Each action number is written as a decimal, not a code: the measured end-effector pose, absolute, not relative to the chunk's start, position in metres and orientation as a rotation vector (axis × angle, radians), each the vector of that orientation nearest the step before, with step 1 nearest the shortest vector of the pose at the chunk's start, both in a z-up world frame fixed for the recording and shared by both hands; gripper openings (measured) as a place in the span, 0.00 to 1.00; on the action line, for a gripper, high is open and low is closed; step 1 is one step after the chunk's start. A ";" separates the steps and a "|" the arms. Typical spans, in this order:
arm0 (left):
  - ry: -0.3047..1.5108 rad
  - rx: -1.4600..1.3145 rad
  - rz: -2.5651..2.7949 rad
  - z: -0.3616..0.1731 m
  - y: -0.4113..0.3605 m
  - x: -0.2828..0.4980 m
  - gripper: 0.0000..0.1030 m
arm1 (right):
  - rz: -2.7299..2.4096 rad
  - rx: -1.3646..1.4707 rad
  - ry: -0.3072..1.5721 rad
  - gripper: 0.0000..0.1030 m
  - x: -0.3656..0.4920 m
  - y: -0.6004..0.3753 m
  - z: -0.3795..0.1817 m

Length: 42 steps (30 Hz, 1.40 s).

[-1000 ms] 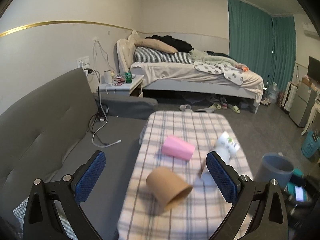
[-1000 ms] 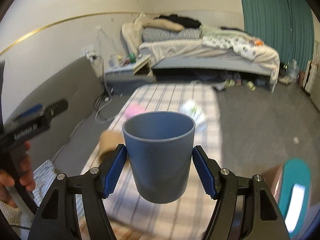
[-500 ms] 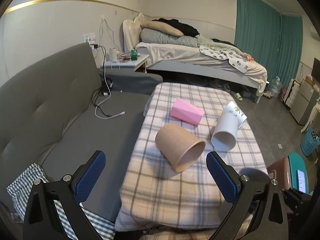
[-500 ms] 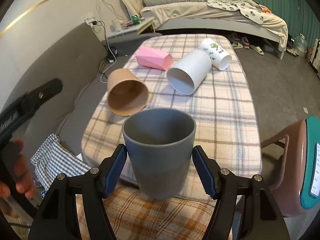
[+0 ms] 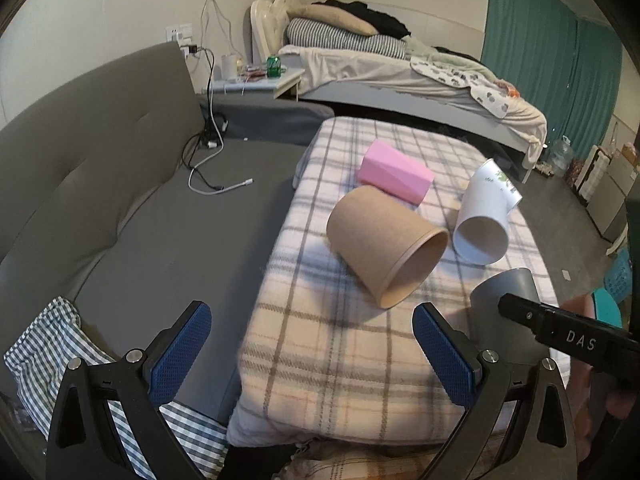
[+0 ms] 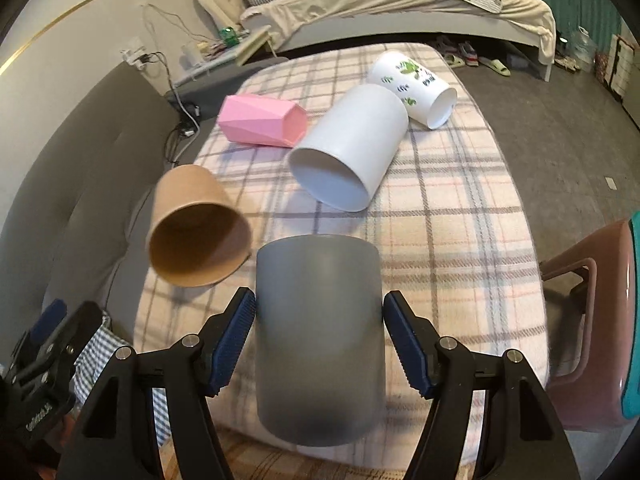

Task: Flip cup upside down
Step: 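Lift the grey cup with the right gripper and rotate it rim-down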

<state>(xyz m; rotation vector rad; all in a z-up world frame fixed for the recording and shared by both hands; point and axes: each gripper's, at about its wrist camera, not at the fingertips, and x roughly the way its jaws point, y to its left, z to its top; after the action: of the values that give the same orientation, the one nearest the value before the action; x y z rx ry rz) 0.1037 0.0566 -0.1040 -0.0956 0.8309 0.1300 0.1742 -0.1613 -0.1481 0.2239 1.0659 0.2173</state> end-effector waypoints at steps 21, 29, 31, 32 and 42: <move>0.789 -0.015 0.061 -0.069 -0.018 0.087 1.00 | 0.118 0.118 0.802 0.92 0.129 -0.221 -0.081; 0.858 -0.012 -0.049 -0.090 -0.076 0.085 1.00 | 0.048 0.179 0.782 0.93 0.109 -0.271 -0.083; 0.883 -0.016 -0.067 -0.098 -0.085 0.087 1.00 | 0.035 0.209 0.790 0.93 0.107 -0.282 -0.089; 0.895 -0.014 -0.070 -0.102 -0.089 0.088 1.00 | 0.033 0.217 0.794 0.93 0.107 -0.285 -0.091; 1.001 -0.007 -0.111 -0.141 -0.110 0.102 1.00 | 0.011 0.273 0.856 0.93 0.117 -0.305 -0.125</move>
<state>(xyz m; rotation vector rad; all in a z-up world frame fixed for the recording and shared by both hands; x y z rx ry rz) 0.1019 -0.1103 -0.1410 -0.0066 1.0008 -0.1110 0.1171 -0.3051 -0.1245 0.2727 0.8559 0.0108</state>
